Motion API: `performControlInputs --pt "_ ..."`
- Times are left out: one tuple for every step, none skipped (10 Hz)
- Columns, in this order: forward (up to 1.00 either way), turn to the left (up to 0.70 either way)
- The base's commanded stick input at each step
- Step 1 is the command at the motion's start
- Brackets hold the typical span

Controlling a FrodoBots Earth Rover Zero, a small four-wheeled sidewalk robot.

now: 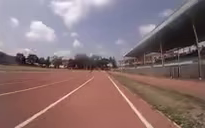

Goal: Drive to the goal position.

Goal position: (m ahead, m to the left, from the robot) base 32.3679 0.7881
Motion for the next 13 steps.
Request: performControlInputs --pt "0.7 0.0" --pt "0.7 0.0" --pt "0.7 0.0" --pt "0.7 0.0" --pt "0.7 0.0" --pt "0.7 0.0" --pt "0.7 0.0" --pt "0.7 0.0" --pt "0.7 0.0" --pt "0.7 0.0" --pt "0.7 0.0" --pt "0.7 0.0" --pt "0.7 0.0"
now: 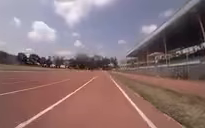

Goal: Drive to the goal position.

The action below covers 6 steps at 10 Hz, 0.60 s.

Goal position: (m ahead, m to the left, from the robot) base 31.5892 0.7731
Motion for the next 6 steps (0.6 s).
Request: performControlInputs --pt "0.7 0.0" --pt "0.7 0.0" --pt "0.7 0.0" --pt "0.7 0.0" --pt "0.7 0.0" --pt "0.7 0.0"
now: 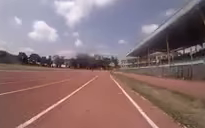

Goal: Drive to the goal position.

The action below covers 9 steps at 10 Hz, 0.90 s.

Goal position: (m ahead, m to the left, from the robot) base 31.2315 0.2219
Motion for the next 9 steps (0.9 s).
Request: performControlInputs --pt "0.7 0.0" --pt "0.7 0.0" --pt "0.7 0.0" --pt "0.7 0.0" --pt "0.7 0.0" --pt "0.7 0.0" --pt "0.7 0.0" --pt "0.7 0.0" --pt "0.7 0.0"
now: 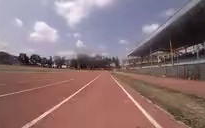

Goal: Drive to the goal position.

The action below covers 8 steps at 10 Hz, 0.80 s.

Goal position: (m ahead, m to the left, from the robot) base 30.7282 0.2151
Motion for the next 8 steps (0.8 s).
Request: performControlInputs --pt "0.7 0.0" --pt "0.7 0.0" --pt "0.7 0.0" --pt "0.7 0.0" --pt "0.7 0.0" --pt "0.7 0.0" --pt "0.7 0.0" --pt "0.7 0.0"
